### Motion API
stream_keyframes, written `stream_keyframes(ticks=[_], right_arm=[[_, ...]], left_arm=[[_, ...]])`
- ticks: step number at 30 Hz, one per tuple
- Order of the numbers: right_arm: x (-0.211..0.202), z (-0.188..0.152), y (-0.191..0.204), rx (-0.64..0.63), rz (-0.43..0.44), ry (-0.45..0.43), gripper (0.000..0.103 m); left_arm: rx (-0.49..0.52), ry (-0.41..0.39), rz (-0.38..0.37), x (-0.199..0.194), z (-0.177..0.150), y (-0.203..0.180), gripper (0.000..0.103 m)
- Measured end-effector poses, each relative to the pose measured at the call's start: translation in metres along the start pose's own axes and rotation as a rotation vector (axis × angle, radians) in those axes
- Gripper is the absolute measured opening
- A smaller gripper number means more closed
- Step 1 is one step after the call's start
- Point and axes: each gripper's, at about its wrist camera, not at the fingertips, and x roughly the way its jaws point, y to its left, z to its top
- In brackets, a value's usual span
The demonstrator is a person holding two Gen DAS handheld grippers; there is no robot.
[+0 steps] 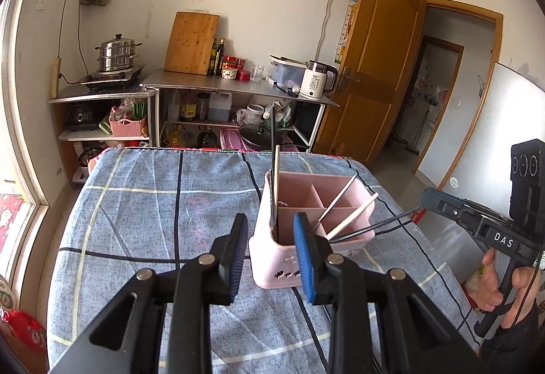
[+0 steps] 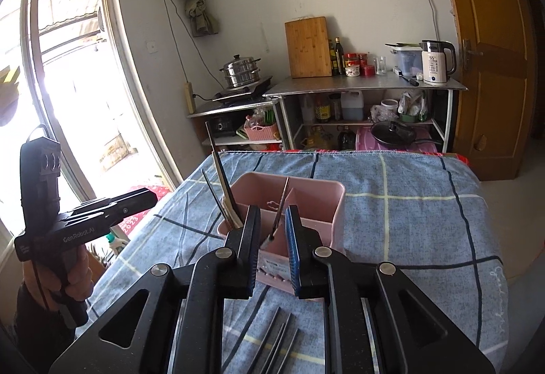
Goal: Organize utensils
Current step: 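Move both grippers back to the remaining black chopsticks on the cloth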
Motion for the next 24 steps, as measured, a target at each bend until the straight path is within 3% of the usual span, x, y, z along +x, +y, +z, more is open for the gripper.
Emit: stream_keyframes(ticks=[14, 24], right_arm=[[-0.066, -0.068, 0.005, 0.004, 0.013, -0.029, 0.015], [-0.070, -0.102, -0.001, 0.035, 0.020, 0.018, 0.015]], left_arm=[[0.008, -0.007, -0.029, -0.052, -0.073, -0.030, 0.032], [-0.015, 0.027, -0.051, -0.052, -0.106, -0.040, 0.034]])
